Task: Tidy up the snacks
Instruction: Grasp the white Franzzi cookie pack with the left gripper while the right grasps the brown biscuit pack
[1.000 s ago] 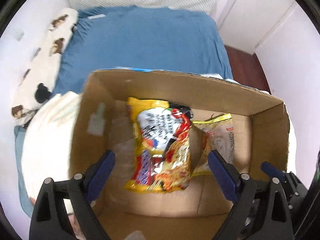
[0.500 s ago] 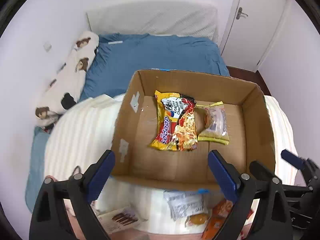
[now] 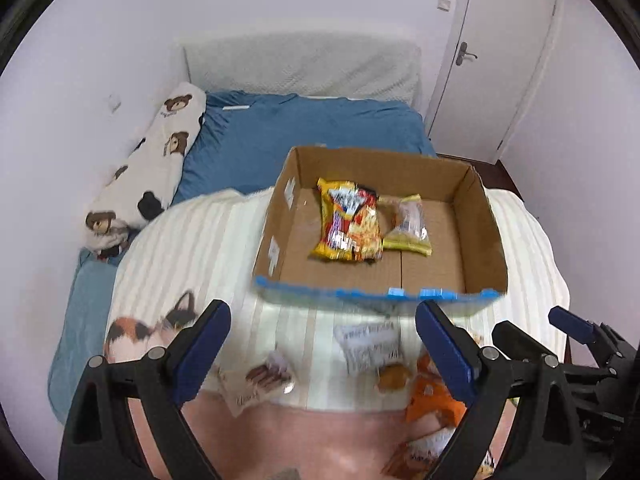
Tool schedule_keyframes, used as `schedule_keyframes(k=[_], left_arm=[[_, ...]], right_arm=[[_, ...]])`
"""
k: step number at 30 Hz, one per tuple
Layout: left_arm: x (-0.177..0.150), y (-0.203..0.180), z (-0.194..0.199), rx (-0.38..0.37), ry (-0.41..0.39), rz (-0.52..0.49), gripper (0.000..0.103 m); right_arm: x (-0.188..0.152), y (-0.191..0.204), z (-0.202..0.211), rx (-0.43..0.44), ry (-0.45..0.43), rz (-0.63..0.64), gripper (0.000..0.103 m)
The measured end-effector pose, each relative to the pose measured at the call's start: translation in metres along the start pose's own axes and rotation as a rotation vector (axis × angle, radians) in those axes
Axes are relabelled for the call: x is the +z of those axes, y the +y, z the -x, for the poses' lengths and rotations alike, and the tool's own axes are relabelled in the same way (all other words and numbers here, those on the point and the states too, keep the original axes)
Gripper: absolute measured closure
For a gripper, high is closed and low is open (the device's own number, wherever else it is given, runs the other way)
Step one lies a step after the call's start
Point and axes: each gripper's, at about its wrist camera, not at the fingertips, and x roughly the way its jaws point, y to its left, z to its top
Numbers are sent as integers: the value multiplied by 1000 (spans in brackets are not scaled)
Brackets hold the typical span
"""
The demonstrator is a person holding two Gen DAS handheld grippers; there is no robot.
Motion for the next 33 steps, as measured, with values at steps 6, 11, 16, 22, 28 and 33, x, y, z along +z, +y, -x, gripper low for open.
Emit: schedule_keyframes(k=[6,11,16,22,28,33], left_arm=[[-55,21,-18,35,95,32,8],[-95,44,-61,77,218,54,8],[-113,58,-110,121,313,-60,8],[-102,44,-174,143,392,-360,8],[-109,22,-220,130,475,-617,8],[-111,22,-225,42,508,-500,36]], right_arm=[[-48,-19,-24,4,132,-90,3],[-96,-42,-72,29,296,-201,3],[-122,-39,-112,73,395,-238,3],[-122,-21,-140,75,439,-215,3],[-123,-21,-154,53,476,-226,3],[-133,-27,-144,49,500,-234,3]])
